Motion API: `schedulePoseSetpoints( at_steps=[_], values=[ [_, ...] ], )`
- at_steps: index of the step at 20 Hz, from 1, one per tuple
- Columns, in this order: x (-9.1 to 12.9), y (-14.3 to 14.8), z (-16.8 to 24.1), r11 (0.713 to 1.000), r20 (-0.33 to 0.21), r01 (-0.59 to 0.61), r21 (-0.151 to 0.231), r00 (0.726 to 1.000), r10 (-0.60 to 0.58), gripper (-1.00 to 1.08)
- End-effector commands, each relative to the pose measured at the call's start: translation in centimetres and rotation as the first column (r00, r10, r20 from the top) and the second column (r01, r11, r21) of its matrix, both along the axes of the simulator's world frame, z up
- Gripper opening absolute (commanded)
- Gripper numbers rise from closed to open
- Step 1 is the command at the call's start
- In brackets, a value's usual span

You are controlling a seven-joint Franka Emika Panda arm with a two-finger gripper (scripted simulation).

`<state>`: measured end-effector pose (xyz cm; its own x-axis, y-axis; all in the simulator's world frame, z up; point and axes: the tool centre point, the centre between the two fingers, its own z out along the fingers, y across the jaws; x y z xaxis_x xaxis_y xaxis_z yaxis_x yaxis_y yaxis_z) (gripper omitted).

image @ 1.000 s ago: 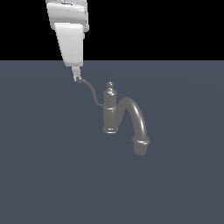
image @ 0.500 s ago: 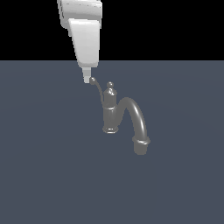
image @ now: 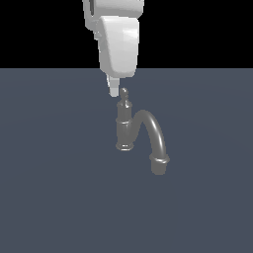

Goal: Turn on the faucet by rotating a designated handle.

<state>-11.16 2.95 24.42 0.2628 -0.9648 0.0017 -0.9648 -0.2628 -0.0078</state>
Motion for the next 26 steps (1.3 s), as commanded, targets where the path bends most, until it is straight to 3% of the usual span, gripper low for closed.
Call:
schedulePoseSetpoints(
  at_steps=[1, 22, 23, 24, 26],
  values=[
    [-0.1, 0.0, 0.0, 1.000, -0.001, 0.001, 0.000, 1.000, -0.001, -1.00],
    [2.4, -10.3, -0.2, 1.000, -0.008, 0.013, 0.000, 1.000, -0.013, -1.00],
    [2.4, -10.3, -0.2, 1.000, -0.008, 0.013, 0.000, 1.000, -0.013, -1.00],
    [2.5, -8.5, 0.0, 1.000, -0.004, -0.015, 0.002, 1.000, 0.015, -1.00],
    [3.0, -8.8, 0.0, 1.000, -0.004, -0.014, 0.002, 1.000, 0.014, -1.00]
  ],
)
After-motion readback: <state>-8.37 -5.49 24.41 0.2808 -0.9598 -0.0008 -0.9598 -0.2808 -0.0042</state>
